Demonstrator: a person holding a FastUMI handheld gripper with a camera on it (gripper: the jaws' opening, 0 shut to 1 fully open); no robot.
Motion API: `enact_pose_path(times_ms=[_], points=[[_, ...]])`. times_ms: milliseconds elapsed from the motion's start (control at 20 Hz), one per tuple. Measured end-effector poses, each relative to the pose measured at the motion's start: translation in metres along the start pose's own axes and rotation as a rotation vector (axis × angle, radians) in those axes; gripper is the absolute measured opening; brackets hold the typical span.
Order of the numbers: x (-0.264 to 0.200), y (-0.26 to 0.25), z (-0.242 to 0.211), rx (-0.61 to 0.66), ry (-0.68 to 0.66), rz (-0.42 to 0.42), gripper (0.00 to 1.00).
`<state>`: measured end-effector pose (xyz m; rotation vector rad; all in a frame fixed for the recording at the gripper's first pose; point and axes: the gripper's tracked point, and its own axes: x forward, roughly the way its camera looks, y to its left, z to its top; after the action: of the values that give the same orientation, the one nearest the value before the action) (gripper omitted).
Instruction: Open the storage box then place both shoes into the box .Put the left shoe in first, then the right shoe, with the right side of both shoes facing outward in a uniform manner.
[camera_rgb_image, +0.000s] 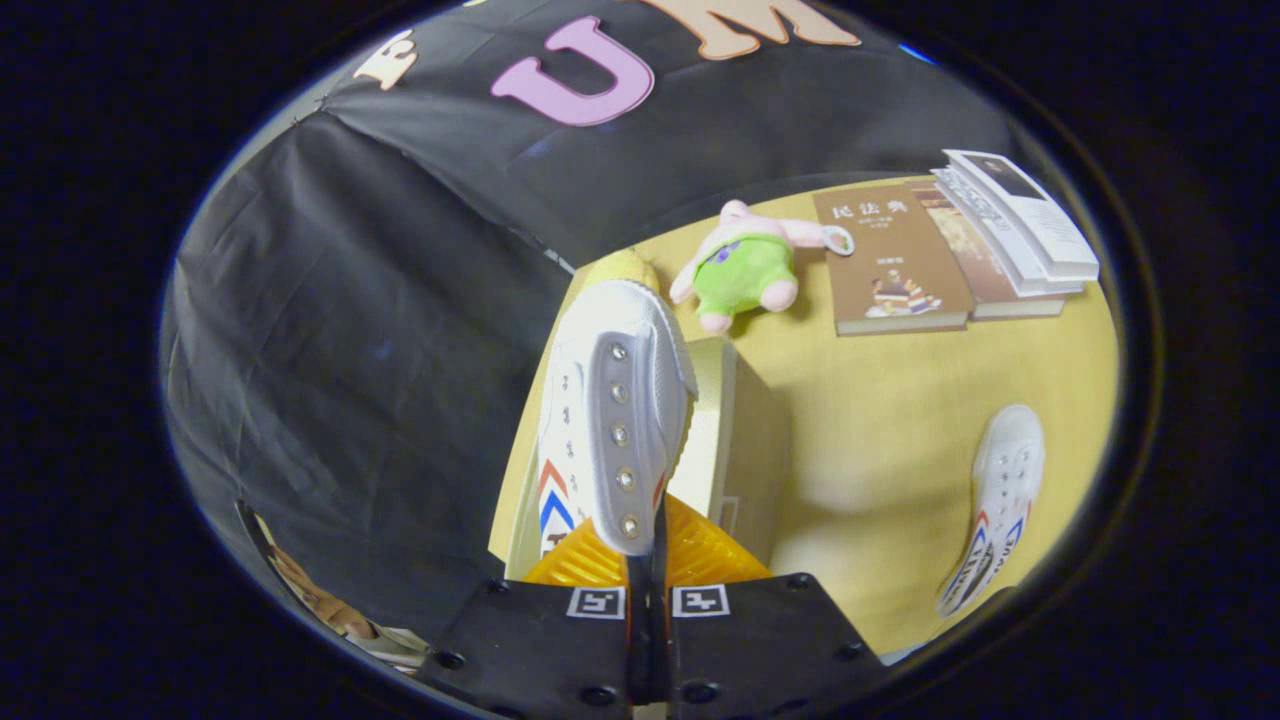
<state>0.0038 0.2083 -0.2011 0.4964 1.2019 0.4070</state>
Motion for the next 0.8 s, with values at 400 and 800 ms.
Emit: enact_pose_path(times_ms=[400,800], points=[[0.069,0.014,-0.042,-0.043,0.116,-0.074,0.03],[0.112,0.01,-0.074,-0.05,0.207,-0.185,0.04]])
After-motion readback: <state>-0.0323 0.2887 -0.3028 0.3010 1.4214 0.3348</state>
